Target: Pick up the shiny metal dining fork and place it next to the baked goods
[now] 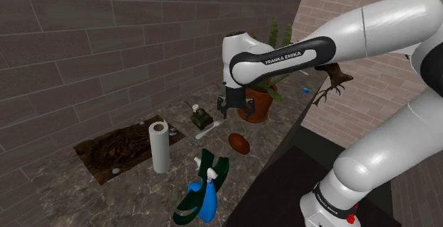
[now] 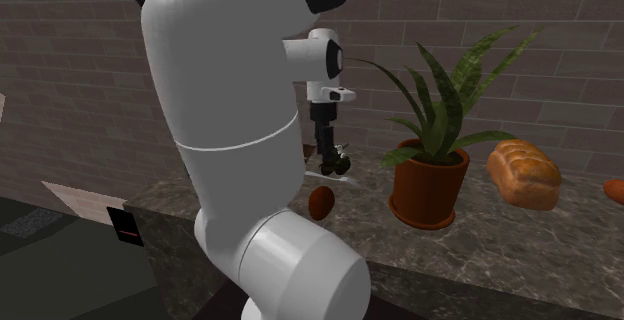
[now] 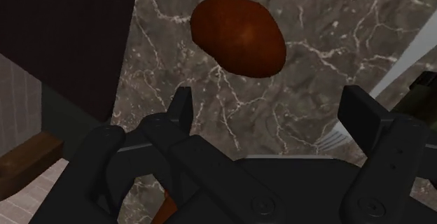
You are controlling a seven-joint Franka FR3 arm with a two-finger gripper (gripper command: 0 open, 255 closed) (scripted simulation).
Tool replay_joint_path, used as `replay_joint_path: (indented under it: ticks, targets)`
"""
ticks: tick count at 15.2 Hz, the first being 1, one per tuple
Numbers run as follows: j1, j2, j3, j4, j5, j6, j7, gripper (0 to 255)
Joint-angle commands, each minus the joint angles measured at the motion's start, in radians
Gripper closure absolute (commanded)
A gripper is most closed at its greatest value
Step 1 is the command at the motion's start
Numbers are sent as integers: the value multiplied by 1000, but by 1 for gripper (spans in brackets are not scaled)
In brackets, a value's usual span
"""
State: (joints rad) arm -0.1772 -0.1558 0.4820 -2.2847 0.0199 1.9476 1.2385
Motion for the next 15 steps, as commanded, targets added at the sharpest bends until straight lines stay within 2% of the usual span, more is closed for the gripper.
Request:
replay_joint_path:
  ticks: [1, 5, 11, 15]
  targets:
    - [-17, 99, 17, 58, -47, 29, 124, 0]
    - [-20, 278, 12, 176, -146, 61, 343, 0]
    - [18, 515, -60, 376, -258, 68, 614, 0]
    - [21, 537, -70, 361, -270, 103, 628, 0]
